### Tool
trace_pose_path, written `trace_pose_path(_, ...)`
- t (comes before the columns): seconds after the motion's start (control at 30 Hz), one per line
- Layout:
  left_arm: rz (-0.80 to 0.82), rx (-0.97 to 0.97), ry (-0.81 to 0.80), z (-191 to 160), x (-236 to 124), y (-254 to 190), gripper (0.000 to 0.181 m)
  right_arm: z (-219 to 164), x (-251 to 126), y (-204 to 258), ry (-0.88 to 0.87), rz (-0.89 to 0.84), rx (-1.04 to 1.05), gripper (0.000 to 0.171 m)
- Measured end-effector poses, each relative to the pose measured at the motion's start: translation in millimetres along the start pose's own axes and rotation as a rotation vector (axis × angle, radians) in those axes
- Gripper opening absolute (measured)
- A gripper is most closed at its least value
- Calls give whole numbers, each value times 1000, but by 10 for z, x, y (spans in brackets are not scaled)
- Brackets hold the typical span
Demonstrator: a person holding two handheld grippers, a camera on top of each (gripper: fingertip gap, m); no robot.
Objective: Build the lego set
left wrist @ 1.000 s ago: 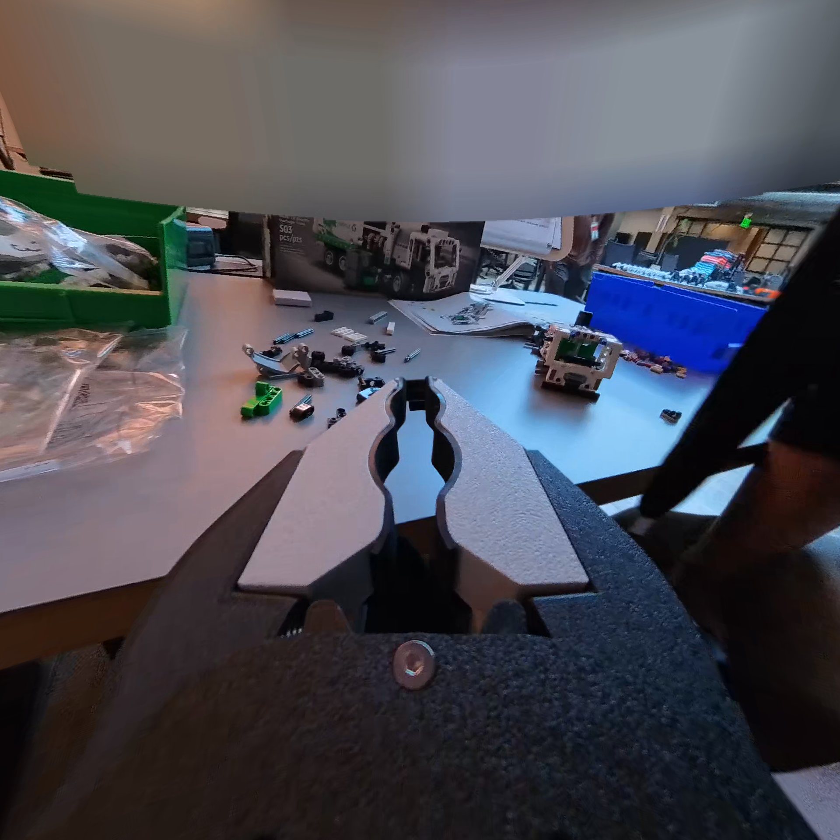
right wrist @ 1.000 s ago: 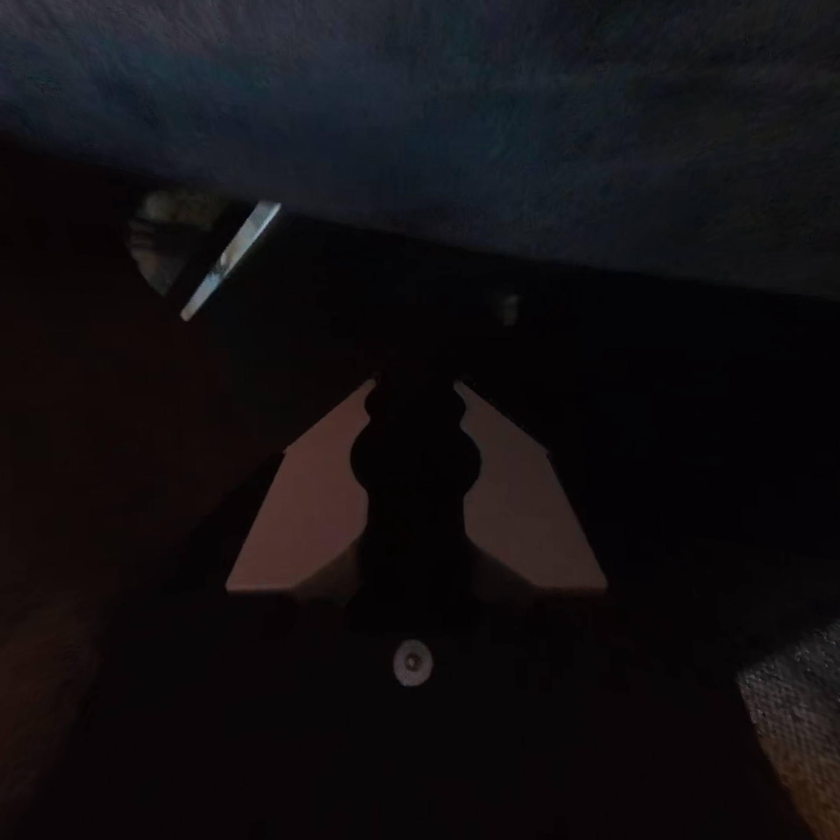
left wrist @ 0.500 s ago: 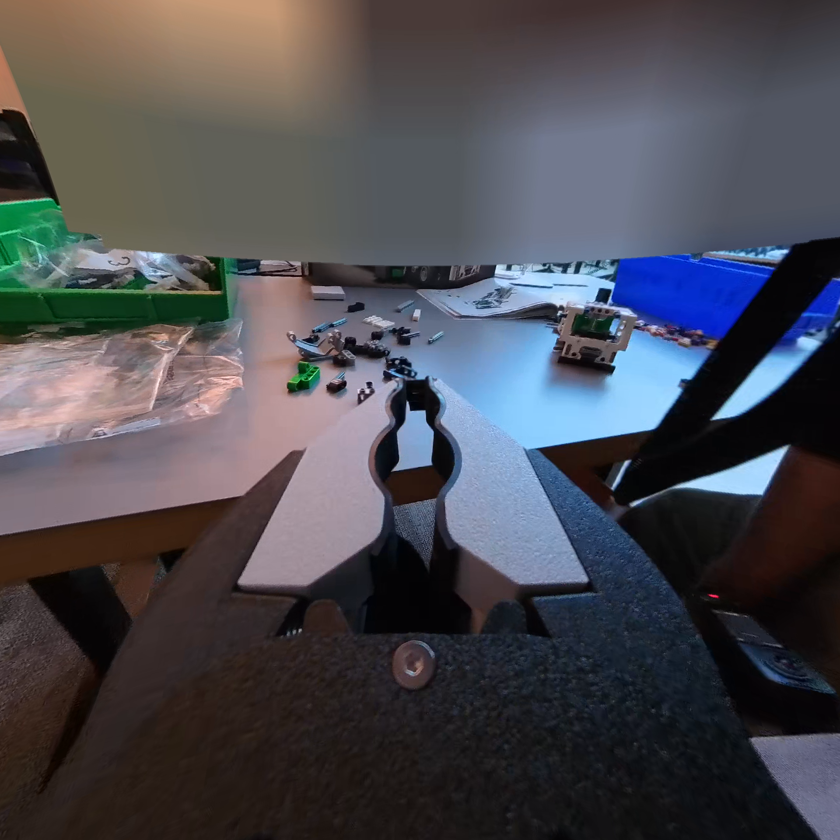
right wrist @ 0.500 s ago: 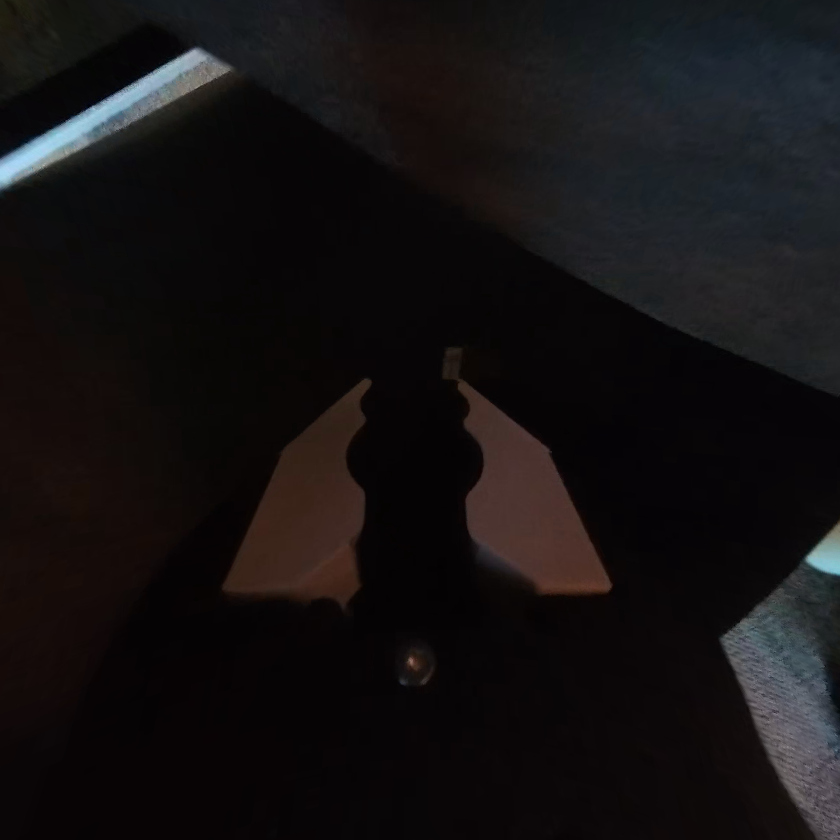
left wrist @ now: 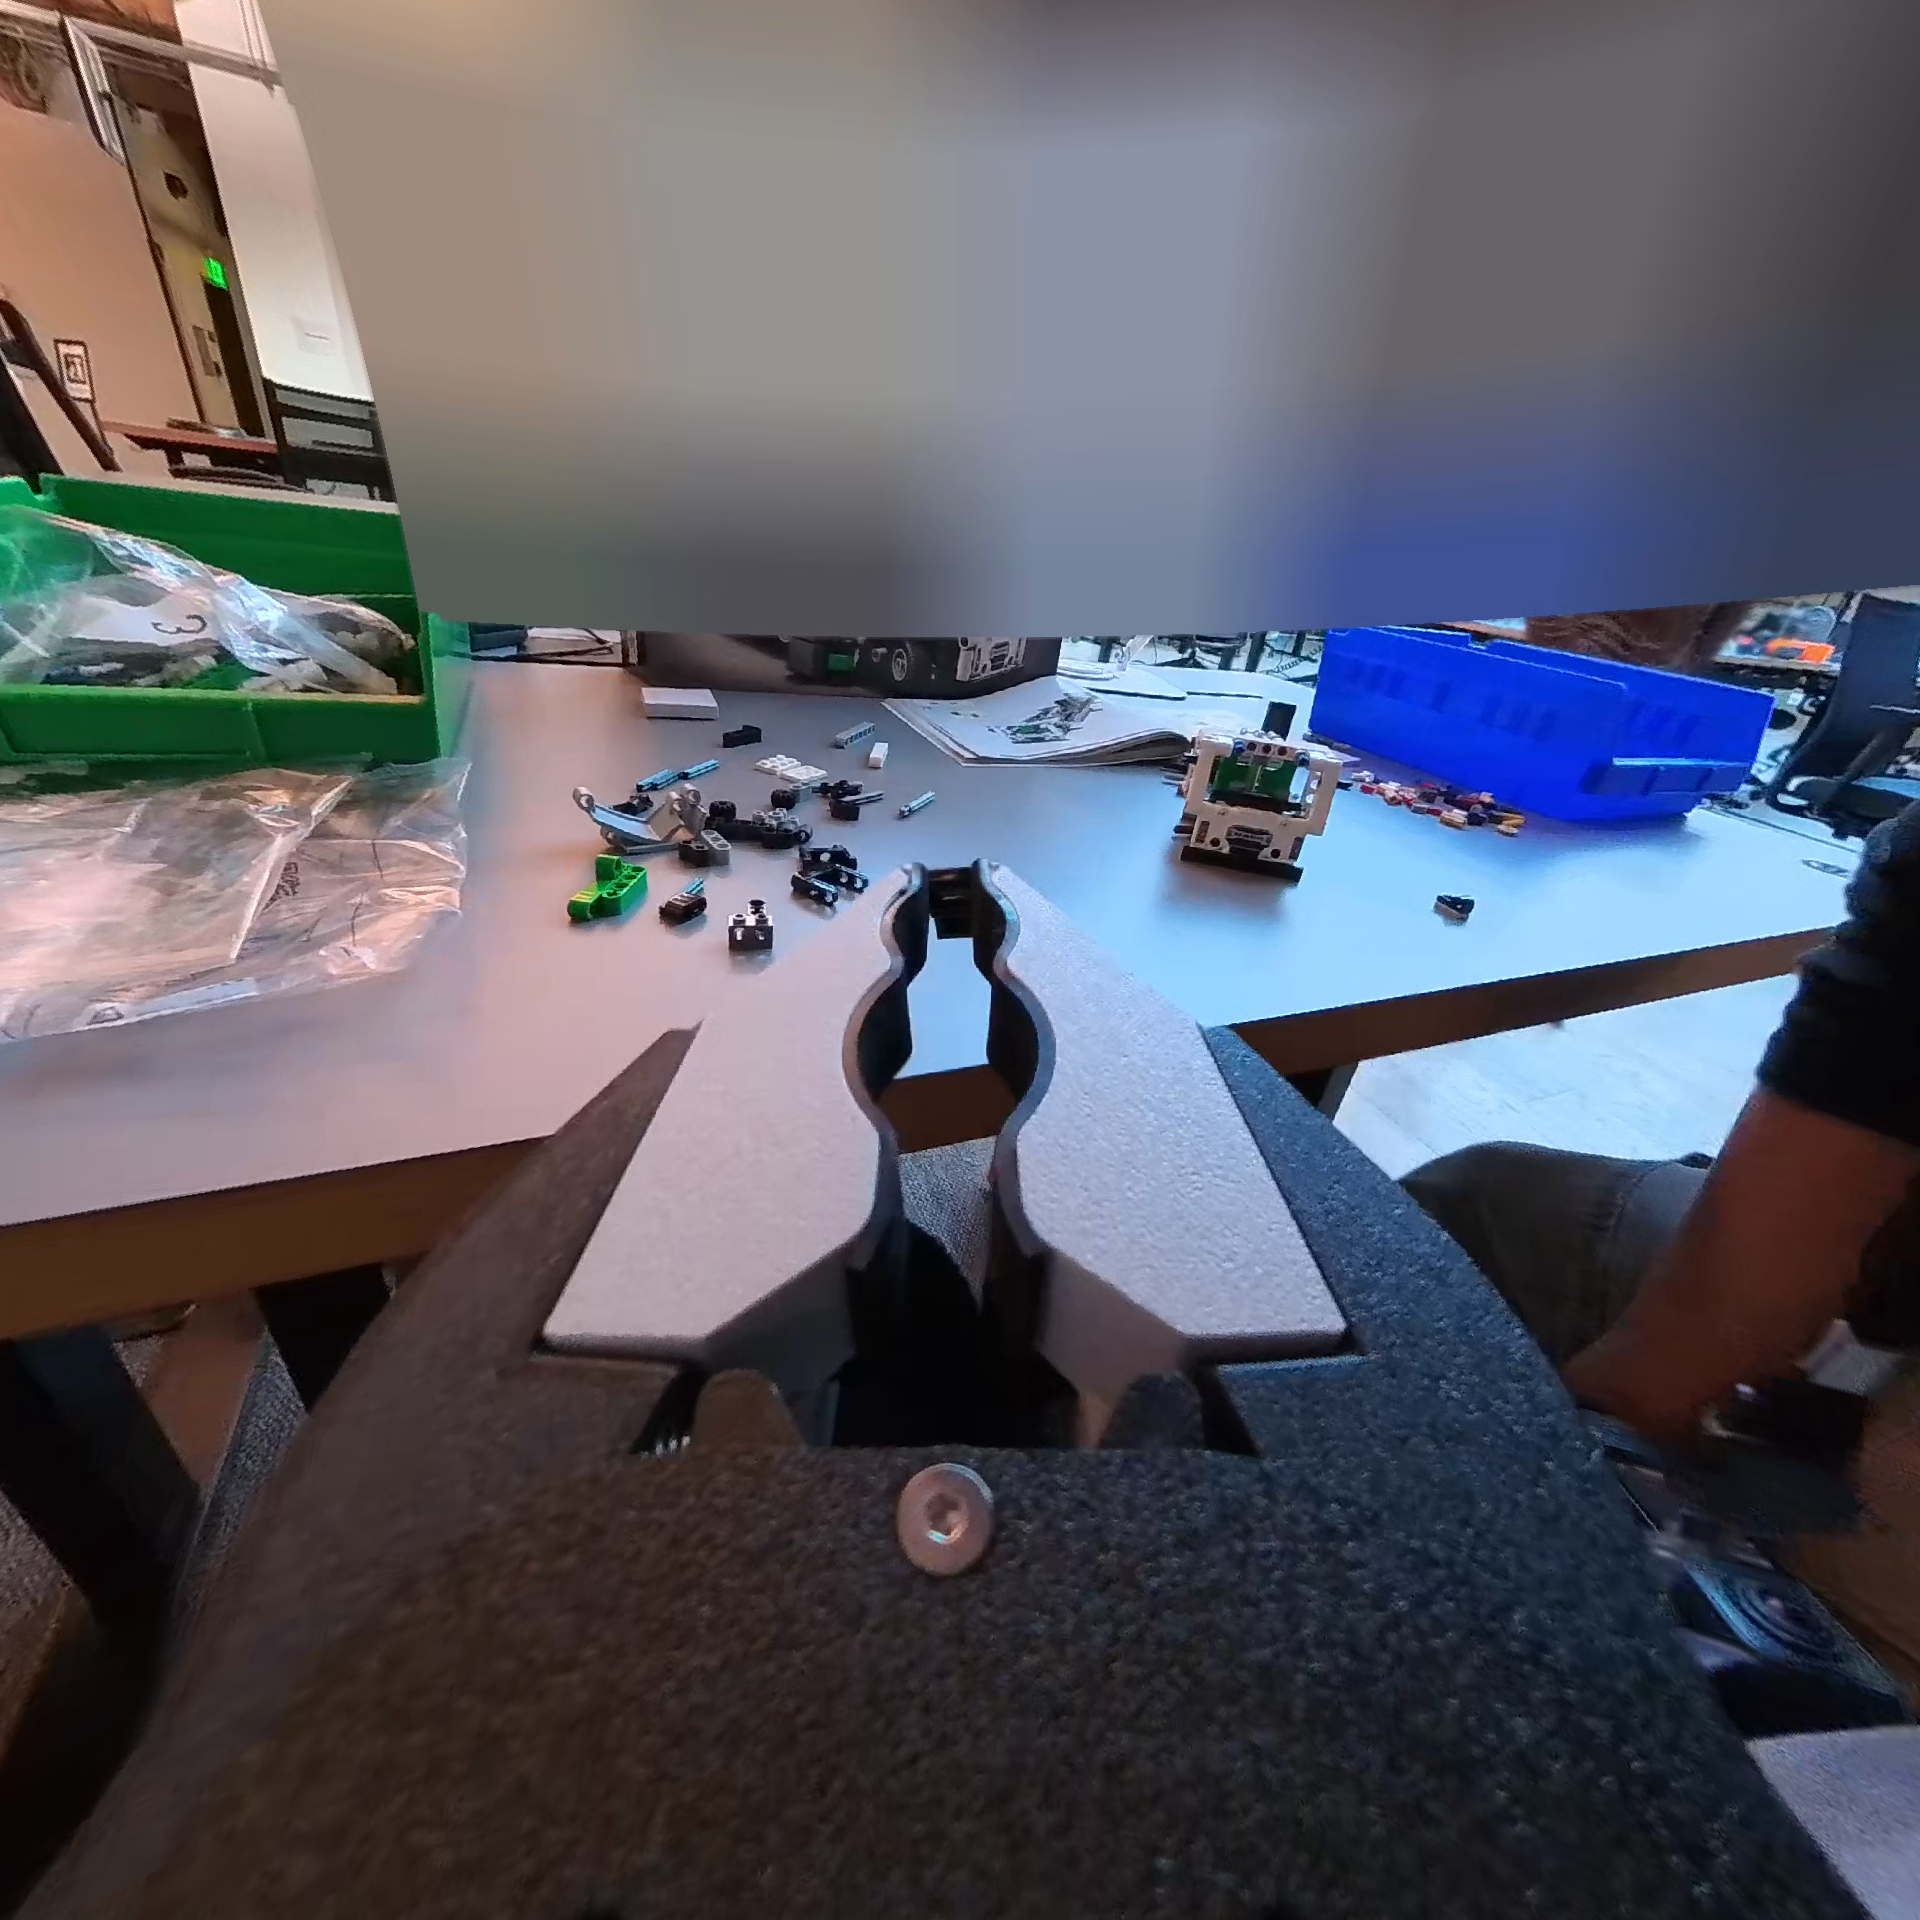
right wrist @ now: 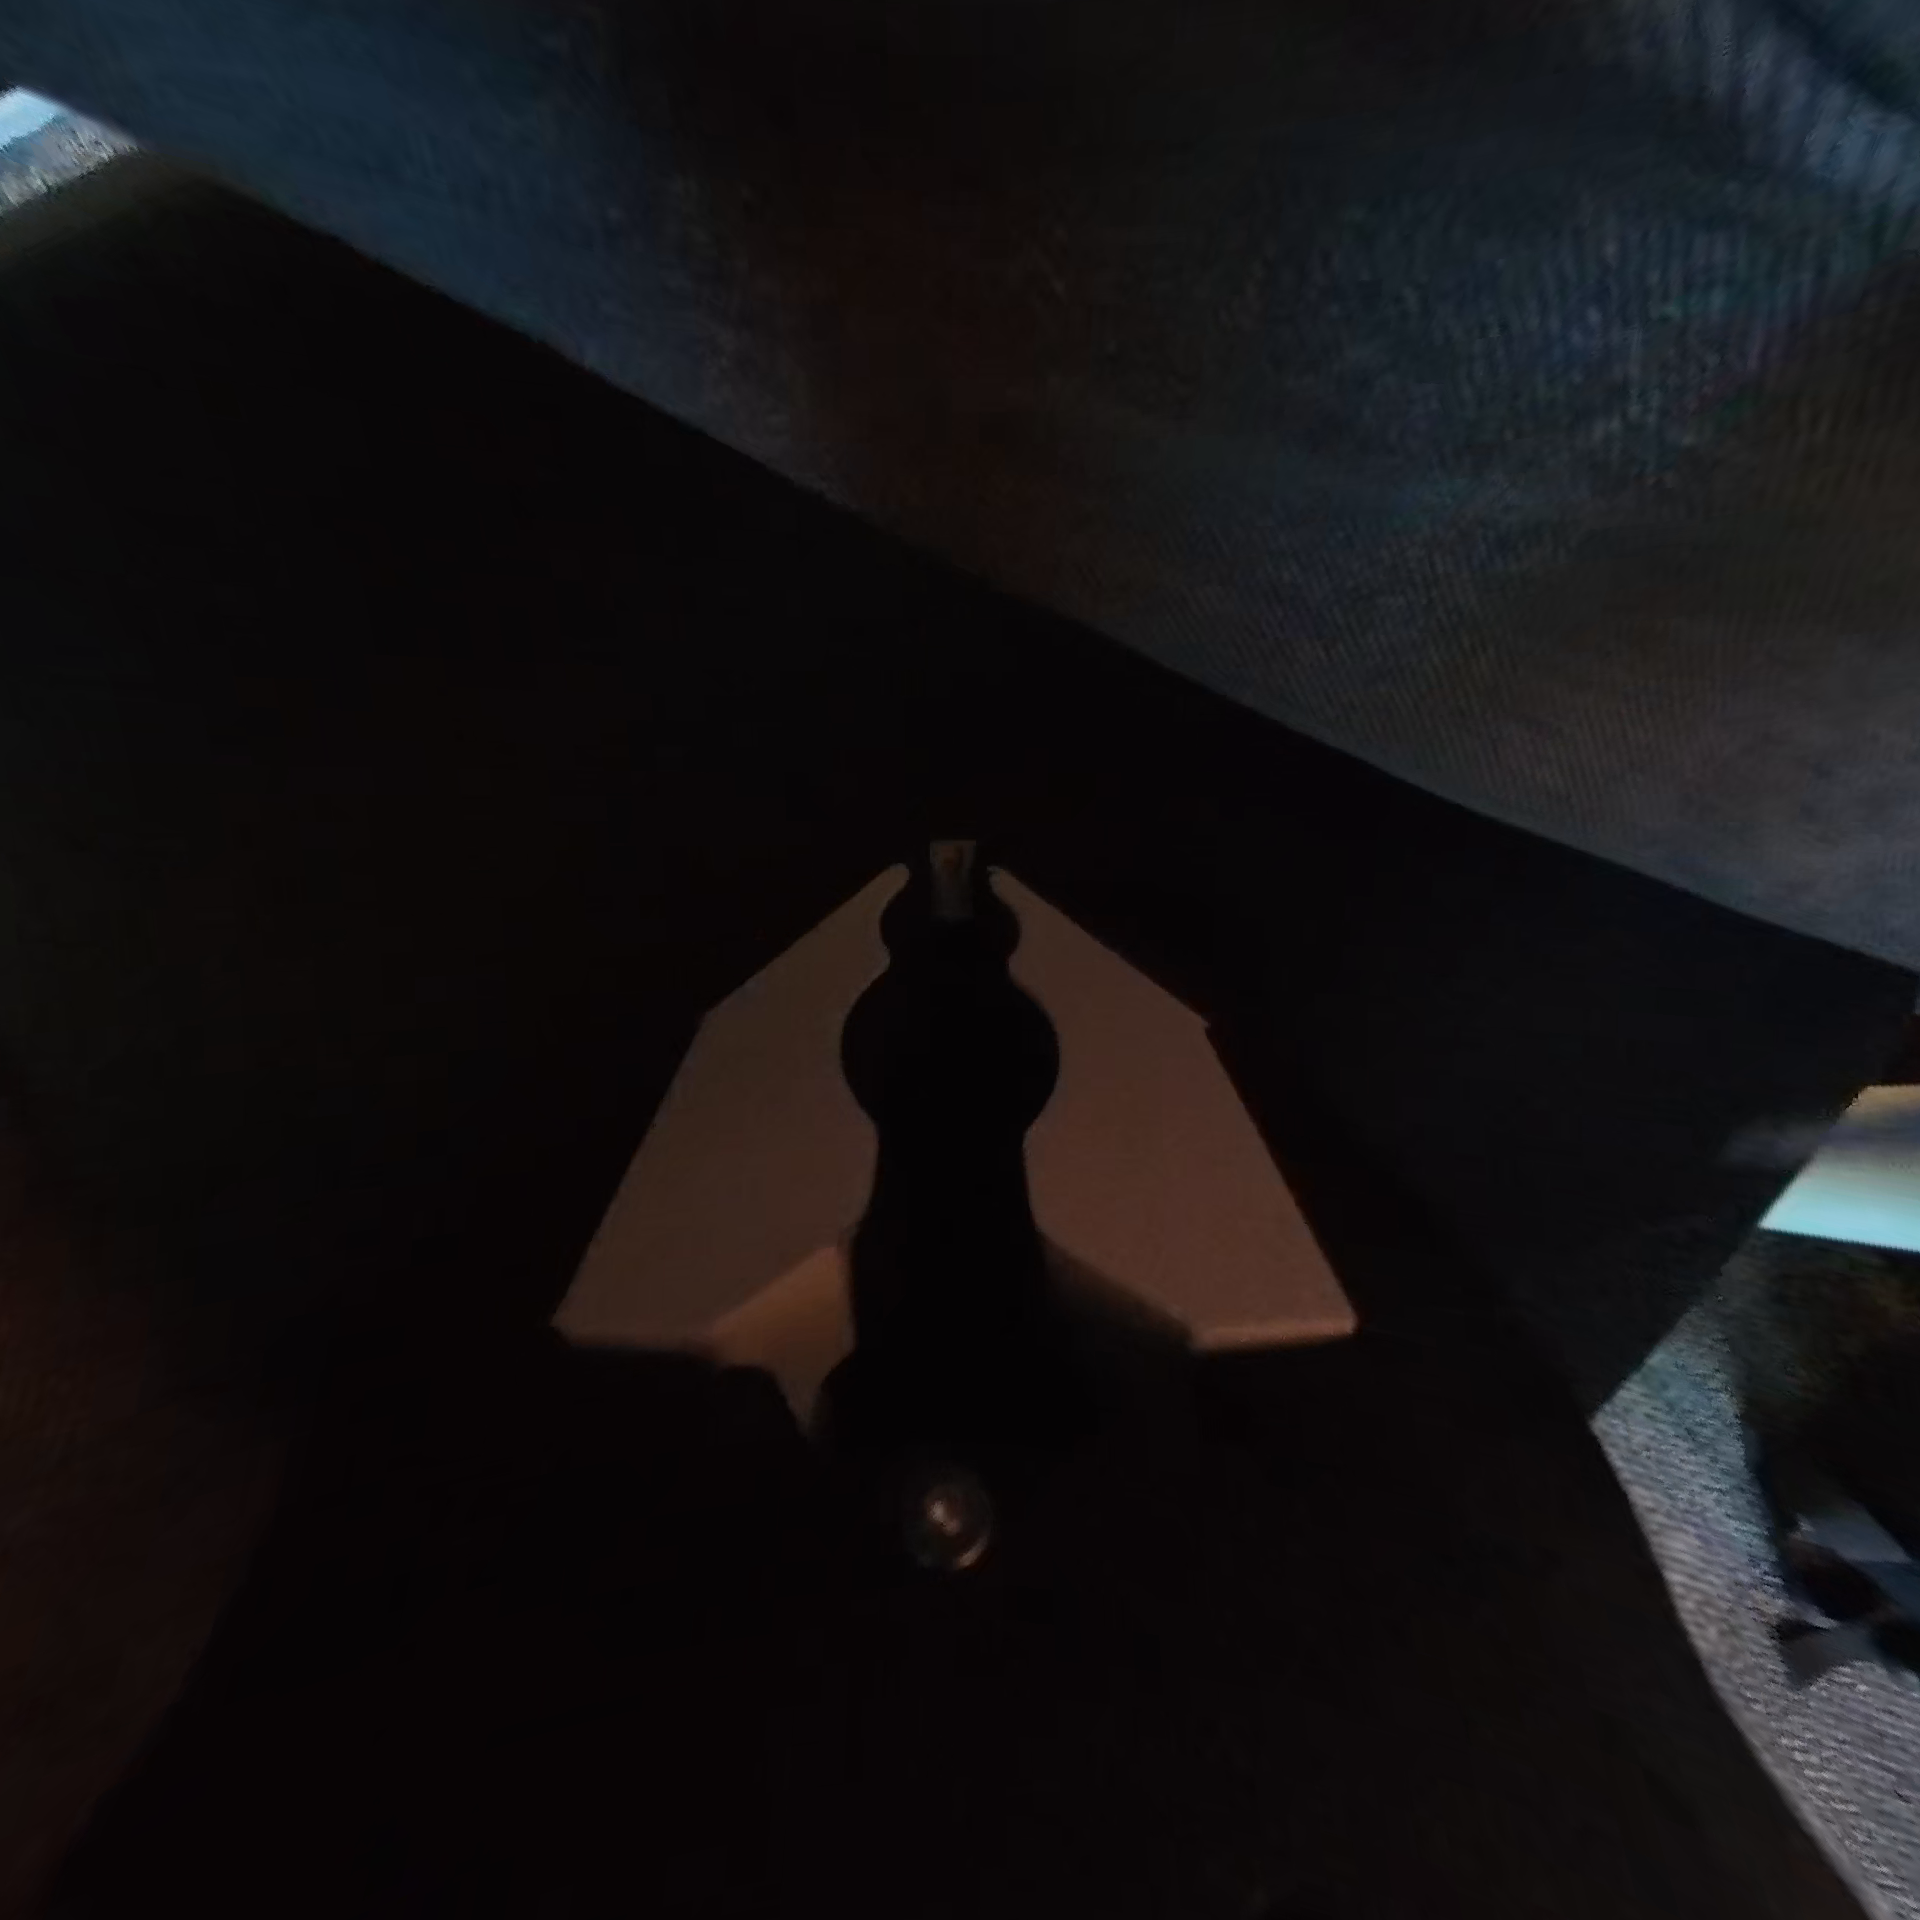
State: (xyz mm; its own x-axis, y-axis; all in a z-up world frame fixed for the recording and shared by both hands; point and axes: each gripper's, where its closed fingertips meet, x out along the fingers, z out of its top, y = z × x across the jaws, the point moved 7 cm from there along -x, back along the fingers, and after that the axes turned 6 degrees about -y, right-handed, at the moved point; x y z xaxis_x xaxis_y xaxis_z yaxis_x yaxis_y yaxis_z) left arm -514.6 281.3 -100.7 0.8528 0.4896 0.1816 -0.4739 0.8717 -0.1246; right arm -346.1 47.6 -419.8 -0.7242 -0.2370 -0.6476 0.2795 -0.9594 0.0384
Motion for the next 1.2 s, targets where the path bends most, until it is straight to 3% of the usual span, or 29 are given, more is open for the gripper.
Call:
trace_pose_path(0.17, -10, -24, -15, 21, -29, -21, 6, -14, -135, 9, 27, -3, 50, 8)
trace_pose_path(0.3, -23, -29, -17, 16, -20, -83, 6, 96, -499, -66, 44, -67, 133, 7)
trace_pose_path(0.57, -51, -48, -13, 24, 41, -263, 7, 1074, -1848, -61, -156, -486, 517, 7)
trace_pose_path(0.63, -53, -22, 6, 22, 26, -339, 7, 1311, -2227, -95, -239, -632, 507, 7)
trace_pose_path(0.73, -63, 8, 27, -8, 8, -489, 7, 1476, -2875, -64, -193, -879, 463, 7)
trace_pose_path(0.87, -110, 33, 47, -5, 51, -693, 7, 1106, -3803, 148, 74, -1143, 675, 7)
trace_pose_path(1.0, -198, 73, 83, -88, 170, -969, 6, 580, -4327, 130, 205, -1016, 893, 7)
trace_pose_path(1.2, -274, 4, 161, -280, 398, -1106, 6, 308, -4527, -57, 325, -786, 849, 7)
